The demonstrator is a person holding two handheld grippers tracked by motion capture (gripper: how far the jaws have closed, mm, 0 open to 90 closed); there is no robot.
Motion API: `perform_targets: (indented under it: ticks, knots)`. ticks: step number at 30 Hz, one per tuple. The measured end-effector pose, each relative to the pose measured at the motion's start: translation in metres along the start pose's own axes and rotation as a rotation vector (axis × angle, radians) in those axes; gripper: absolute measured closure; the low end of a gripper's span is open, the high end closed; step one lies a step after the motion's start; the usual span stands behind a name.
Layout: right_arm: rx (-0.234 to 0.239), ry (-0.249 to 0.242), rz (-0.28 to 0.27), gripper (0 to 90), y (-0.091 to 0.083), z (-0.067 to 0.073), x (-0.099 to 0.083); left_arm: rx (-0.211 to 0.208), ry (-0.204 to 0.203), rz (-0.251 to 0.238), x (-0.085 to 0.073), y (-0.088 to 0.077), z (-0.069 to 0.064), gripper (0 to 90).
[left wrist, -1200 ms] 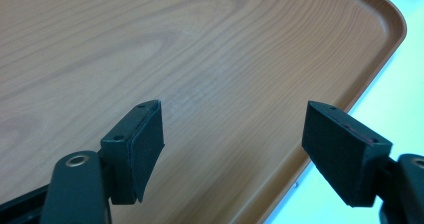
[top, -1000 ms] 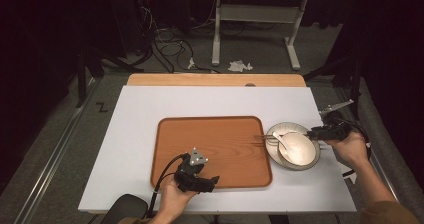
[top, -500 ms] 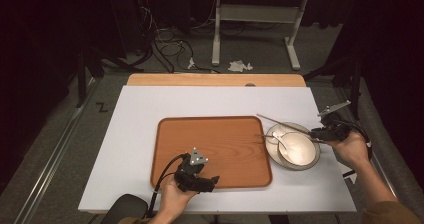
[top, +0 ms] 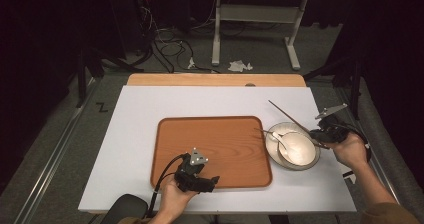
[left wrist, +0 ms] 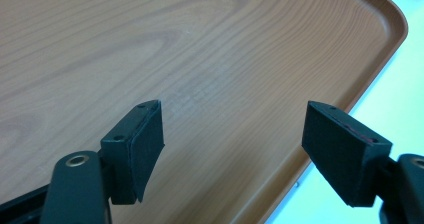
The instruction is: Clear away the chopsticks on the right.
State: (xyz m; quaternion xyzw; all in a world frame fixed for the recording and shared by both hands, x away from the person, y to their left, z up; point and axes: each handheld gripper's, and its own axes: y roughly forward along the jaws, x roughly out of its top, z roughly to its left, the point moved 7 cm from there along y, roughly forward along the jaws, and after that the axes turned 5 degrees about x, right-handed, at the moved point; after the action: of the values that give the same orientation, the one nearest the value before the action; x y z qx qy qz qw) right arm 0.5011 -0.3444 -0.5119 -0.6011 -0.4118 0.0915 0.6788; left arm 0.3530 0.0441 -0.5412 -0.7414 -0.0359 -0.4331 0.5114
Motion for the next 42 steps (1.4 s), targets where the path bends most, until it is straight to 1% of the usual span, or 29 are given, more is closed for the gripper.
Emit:
perform_targets:
  ticks: [4,5,7,11,12,13,14,15,16,17,19,20,21,22,26,27,28,29,30,31,32,33,34,35,36,38,39,40,42]
  knots:
    - [-0.007,0.001,-0.017,85.1,-0.001,0.000,0.000,0.002,-0.001,0.000,0.000,0.000,0.000,24.9]
    - [-0.008,0.017,-0.040,85.2,-0.004,0.001,0.001,0.001,-0.002,-0.001,0.000,0.000,0.000,25.0]
    - [-0.011,0.020,-0.059,85.2,-0.008,0.001,0.002,0.001,-0.001,-0.001,0.000,0.000,0.000,25.0]
    - [-0.020,0.018,-0.098,85.2,-0.020,0.008,0.005,-0.001,0.002,0.000,0.000,-0.001,0.000,25.0]
    - [-0.020,0.018,-0.098,85.2,-0.020,0.008,0.005,-0.001,0.002,0.000,0.000,-0.001,0.000,25.0]
    - [-0.022,0.015,-0.130,85.2,-0.027,0.013,0.007,-0.003,0.001,-0.004,0.001,-0.001,0.000,25.0]
    - [-0.022,0.015,-0.130,85.2,-0.027,0.013,0.007,-0.003,0.001,-0.004,0.001,-0.001,0.000,25.0]
    - [-0.023,0.018,-0.150,85.3,-0.033,0.019,0.009,-0.005,0.004,-0.003,0.001,-0.002,-0.001,25.0]
    - [-0.024,0.006,-0.158,85.2,-0.036,0.022,0.010,-0.006,0.008,-0.002,0.001,-0.002,-0.002,25.0]
    - [-0.024,0.009,-0.169,85.2,-0.039,0.026,0.011,-0.005,0.015,-0.002,0.001,-0.003,-0.002,25.0]
    - [-0.019,0.009,-0.192,85.2,-0.046,0.033,0.014,-0.006,0.010,-0.009,0.001,-0.003,-0.003,25.0]
    - [-0.019,0.009,-0.192,85.2,-0.046,0.033,0.014,-0.006,0.010,-0.009,0.001,-0.003,-0.003,24.9]
    - [-0.008,0.009,-0.217,85.2,-0.054,0.041,0.017,-0.008,0.010,-0.010,0.002,-0.003,-0.002,24.9]
    - [-0.004,-0.002,-0.229,85.2,-0.057,0.045,0.019,-0.010,0.008,-0.009,0.002,-0.003,-0.002,24.9]
    - [0.008,-0.013,-0.250,85.2,-0.066,0.063,0.023,-0.009,0.017,-0.011,0.002,-0.005,-0.002,25.0]
    - [0.008,-0.013,-0.250,85.2,-0.066,0.063,0.023,-0.009,0.017,-0.011,0.002,-0.005,-0.002,25.0]
    - [0.022,-0.003,-0.260,85.2,-0.069,0.072,0.024,-0.007,0.021,-0.009,0.002,-0.005,-0.002,24.9]
    - [0.022,-0.003,-0.260,85.2,-0.069,0.072,0.024,-0.007,0.017,-0.012,0.002,-0.005,-0.002,24.9]
    - [0.025,-0.016,-0.270,85.2,-0.071,0.075,0.025,-0.007,0.017,-0.012,0.002,-0.005,-0.002,24.9]
    - [0.040,-0.020,-0.288,85.2,-0.074,0.085,0.027,-0.009,0.016,-0.009,0.002,-0.004,-0.002,25.0]
    - [0.040,-0.020,-0.288,85.2,-0.074,0.085,0.027,-0.008,0.014,-0.005,0.002,-0.003,-0.001,25.0]
    - [0.046,-0.027,-0.284,85.2,-0.077,0.094,0.027,-0.007,0.019,-0.003,0.002,-0.003,-0.002,25.0]
    - [0.055,-0.027,-0.292,85.2,-0.078,0.099,0.028,-0.010,0.017,-0.007,0.002,-0.003,-0.002,25.0]
    - [0.055,-0.027,-0.292,85.2,-0.078,0.099,0.028,-0.010,0.017,-0.007,0.002,-0.003,-0.002,25.0]
    - [0.059,-0.037,-0.295,85.2,-0.079,0.103,0.028,-0.008,0.017,-0.009,0.002,-0.003,-0.002,25.0]
    - [0.071,-0.040,-0.301,85.2,-0.083,0.115,0.029,-0.007,0.018,-0.010,0.002,-0.004,-0.002,25.0]
    - [0.071,-0.040,-0.301,85.2,-0.083,0.115,0.029,-0.007,0.018,-0.010,0.002,-0.004,-0.002,25.0]
    - [0.079,-0.042,-0.298,85.1,-0.082,0.122,0.030,-0.009,0.015,-0.011,0.002,-0.004,-0.002,24.9]
    - [0.080,-0.040,-0.294,85.1,-0.081,0.126,0.030,-0.009,0.015,-0.011,0.002,-0.004,-0.002,25.0]
